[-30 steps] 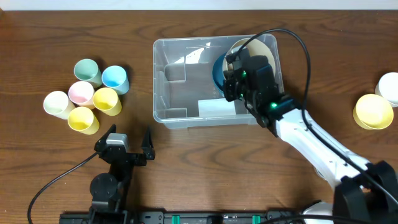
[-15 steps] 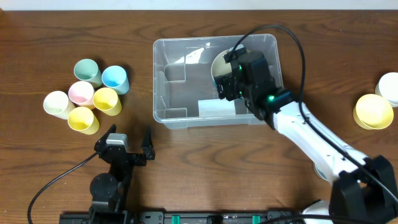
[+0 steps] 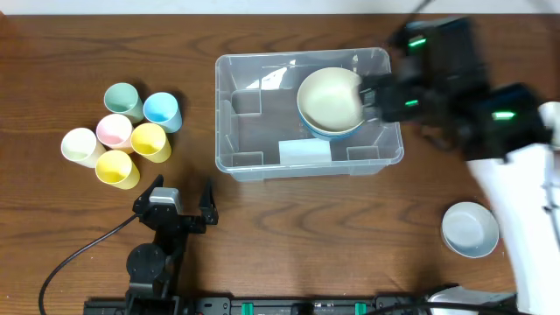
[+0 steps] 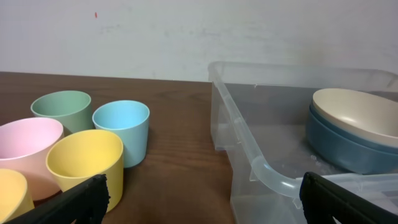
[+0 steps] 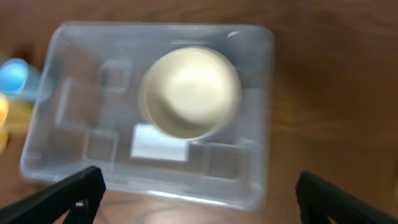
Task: Pack container
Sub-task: 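Move the right gripper to the second cream bowl and grasp it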
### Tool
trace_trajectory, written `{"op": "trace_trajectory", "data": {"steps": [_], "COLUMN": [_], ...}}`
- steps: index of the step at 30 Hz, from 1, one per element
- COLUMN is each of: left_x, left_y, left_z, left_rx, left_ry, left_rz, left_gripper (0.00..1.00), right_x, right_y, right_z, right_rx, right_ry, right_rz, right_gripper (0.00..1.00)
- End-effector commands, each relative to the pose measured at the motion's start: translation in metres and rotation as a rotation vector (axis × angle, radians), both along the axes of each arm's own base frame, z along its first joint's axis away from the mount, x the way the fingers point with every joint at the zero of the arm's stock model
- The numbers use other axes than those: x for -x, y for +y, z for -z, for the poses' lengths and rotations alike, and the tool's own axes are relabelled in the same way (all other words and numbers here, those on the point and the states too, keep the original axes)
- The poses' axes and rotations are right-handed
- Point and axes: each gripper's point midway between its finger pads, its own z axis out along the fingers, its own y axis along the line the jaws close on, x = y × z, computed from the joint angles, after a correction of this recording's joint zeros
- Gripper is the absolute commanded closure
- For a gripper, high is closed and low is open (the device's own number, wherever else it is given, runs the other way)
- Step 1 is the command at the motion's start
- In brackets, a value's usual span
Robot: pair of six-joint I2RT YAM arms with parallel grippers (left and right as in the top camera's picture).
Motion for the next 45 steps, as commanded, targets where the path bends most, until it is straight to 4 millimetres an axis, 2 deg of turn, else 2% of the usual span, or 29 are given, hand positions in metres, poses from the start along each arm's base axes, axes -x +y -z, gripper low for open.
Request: {"op": "trace_trajectory", "data": {"steps": [1, 3, 4, 6, 8, 12, 15, 17, 22, 28, 37, 45], "left_x": [0.001, 0.001, 0.001, 0.001, 0.001, 0.001, 0.001, 0.001, 0.001, 0.001, 0.001, 0.001], "left_y": [-0.002, -0.002, -0.002, -0.002, -0.002, -0.002, -0.002, -0.002, -0.002, -0.002, -0.002, -0.002], "left_z": [0.016, 0.016, 0.016, 0.016, 0.016, 0.016, 0.016, 0.016, 0.016, 0.016, 0.016, 0.016], "left_rx": [-0.009, -0.009, -0.009, -0.009, -0.009, -0.009, -0.009, -0.009, -0.009, -0.009, -0.009, -0.009], "left_ry": [0.049, 0.049, 0.049, 0.049, 0.049, 0.049, 0.049, 0.049, 0.049, 0.049, 0.049, 0.049], "left_rz": [0.013, 0.013, 0.013, 0.013, 0.013, 0.013, 0.013, 0.013, 0.013, 0.013, 0.013, 0.013], "left_gripper": [0.02, 0.02, 0.02, 0.02, 0.02, 0.02, 0.02, 0.02, 0.02, 0.02, 0.02, 0.02], "right_x": [0.006, 0.013, 0.016, 0.024, 0.028, 0.028, 0.027, 0.027, 0.032, 0.053, 0.098, 0.115], "right_y": [-0.061, -0.100, -0.112, -0.150, -0.176, -0.212, -0.224, -0.228, -0.226, -0.220, -0.198, -0.181], "right_z": [-0.029, -0.028, -0.026, -0.012, 0.005, 0.046, 0.078, 0.098, 0.129, 0.168, 0.229, 0.274], "right_rx": [-0.046, -0.069, -0.080, -0.101, -0.122, -0.139, -0.159, -0.169, -0.177, -0.169, -0.181, -0.237], "right_ry": [-0.025, 0.007, 0.021, 0.086, 0.160, 0.321, 0.455, 0.539, 0.647, 0.716, 0.780, 0.802], "right_rz": [0.230, 0.347, 0.385, 0.500, 0.575, 0.671, 0.709, 0.722, 0.720, 0.725, 0.724, 0.740], "right_gripper": [0.01, 0.01, 0.01, 0.01, 0.01, 0.01, 0.01, 0.02, 0.05, 0.05, 0.05, 0.09]}}
